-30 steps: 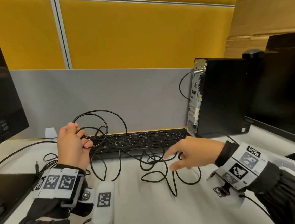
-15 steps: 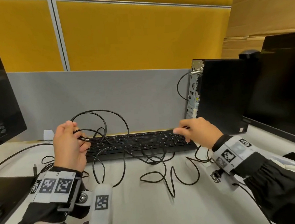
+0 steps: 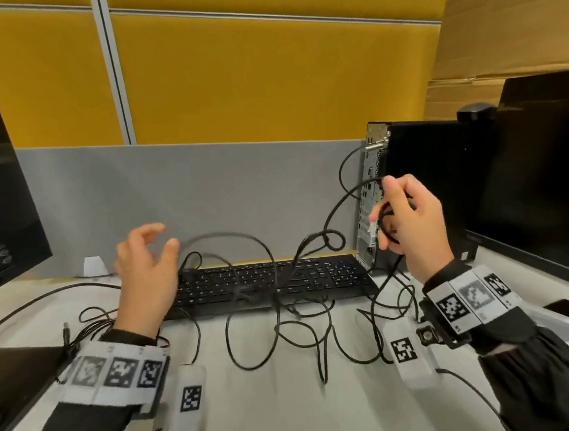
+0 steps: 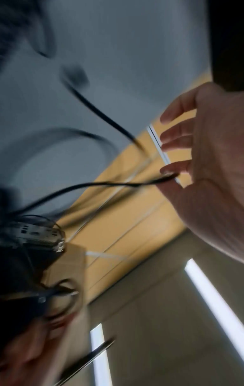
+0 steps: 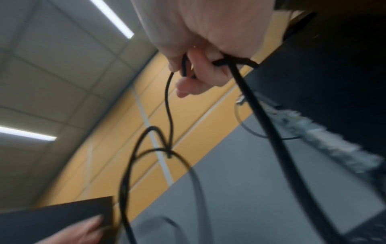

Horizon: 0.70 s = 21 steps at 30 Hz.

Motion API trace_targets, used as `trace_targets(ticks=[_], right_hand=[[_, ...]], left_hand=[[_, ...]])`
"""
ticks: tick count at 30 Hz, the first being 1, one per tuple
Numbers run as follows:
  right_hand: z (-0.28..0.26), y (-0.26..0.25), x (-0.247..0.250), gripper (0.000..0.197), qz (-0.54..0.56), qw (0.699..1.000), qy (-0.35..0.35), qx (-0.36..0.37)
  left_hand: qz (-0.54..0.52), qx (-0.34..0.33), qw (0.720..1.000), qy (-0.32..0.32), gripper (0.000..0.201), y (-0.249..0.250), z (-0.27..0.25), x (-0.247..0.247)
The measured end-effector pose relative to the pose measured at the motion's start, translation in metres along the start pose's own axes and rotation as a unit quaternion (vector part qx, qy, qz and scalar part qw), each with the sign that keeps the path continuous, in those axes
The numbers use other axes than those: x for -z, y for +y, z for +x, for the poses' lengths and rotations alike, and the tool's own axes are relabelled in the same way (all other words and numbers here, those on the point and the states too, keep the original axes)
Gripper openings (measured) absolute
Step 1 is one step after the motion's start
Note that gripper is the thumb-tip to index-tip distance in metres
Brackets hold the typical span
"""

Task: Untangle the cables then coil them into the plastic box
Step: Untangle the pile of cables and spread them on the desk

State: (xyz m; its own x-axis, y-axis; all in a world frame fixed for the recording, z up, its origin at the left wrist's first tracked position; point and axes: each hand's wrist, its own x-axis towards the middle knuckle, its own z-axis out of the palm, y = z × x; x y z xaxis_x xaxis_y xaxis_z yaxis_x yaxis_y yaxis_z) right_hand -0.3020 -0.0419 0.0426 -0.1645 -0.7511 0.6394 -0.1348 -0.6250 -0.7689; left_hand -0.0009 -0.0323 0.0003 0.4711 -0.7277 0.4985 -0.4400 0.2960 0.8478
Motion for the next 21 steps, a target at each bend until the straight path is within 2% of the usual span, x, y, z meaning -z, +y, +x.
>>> trace_targets(ticks=[2, 5, 6, 7, 9, 10, 13, 15, 17, 19, 21], right_hand=[[-0.005, -0.012, -0.012, 0.027, -0.003, 0.999, -0.046, 0.017], [-0.014, -0.027, -0.03, 0.026, -0.017, 0.994, -0.097, 0.05], [-0.015, -0.03, -0.034, 0.026, -0.024, 0.992, -0.106, 0.058], [-0.016, -0.033, -0.035, 0.026, -0.032, 0.991, -0.111, 0.065], [-0.016, -0.037, -0.033, 0.026, -0.056, 0.99, -0.107, 0.077], [-0.015, -0.037, -0.03, 0.026, -0.071, 0.989, -0.1, 0.085], [-0.008, -0.027, -0.016, 0.023, -0.13, 0.984, -0.078, 0.091], [-0.002, -0.012, -0.004, 0.025, -0.201, 0.975, -0.074, 0.061], [0.003, 0.003, 0.01, 0.029, -0.281, 0.955, -0.095, 0.017], [0.005, 0.013, 0.019, 0.031, -0.314, 0.941, -0.125, -0.027], [0.004, 0.016, 0.023, 0.031, -0.312, 0.94, -0.131, -0.047]], left_hand=[[0.036, -0.086, 0.994, -0.065, 0.037, 0.022, -0.017, -0.005], [0.029, -0.096, 0.954, -0.281, 0.062, 0.059, -0.051, -0.027], [0.043, -0.091, 0.938, -0.331, 0.059, 0.066, -0.061, -0.037], [0.053, -0.097, 0.929, -0.354, 0.047, 0.069, -0.067, -0.045], [0.009, -0.105, 0.926, -0.363, 0.021, 0.07, -0.069, -0.051], [-0.033, -0.094, 0.925, -0.366, 0.016, 0.068, -0.068, -0.052], [-0.104, -0.09, 0.932, -0.336, 0.015, 0.061, -0.066, -0.049], [-0.145, -0.12, 0.945, -0.269, 0.015, 0.059, -0.064, -0.044], [-0.174, -0.136, 0.947, -0.234, 0.018, 0.057, -0.058, -0.039], [-0.177, -0.152, 0.937, -0.259, 0.018, 0.053, -0.053, -0.034], [-0.199, -0.116, 0.921, -0.314, 0.019, 0.055, -0.053, -0.029]])
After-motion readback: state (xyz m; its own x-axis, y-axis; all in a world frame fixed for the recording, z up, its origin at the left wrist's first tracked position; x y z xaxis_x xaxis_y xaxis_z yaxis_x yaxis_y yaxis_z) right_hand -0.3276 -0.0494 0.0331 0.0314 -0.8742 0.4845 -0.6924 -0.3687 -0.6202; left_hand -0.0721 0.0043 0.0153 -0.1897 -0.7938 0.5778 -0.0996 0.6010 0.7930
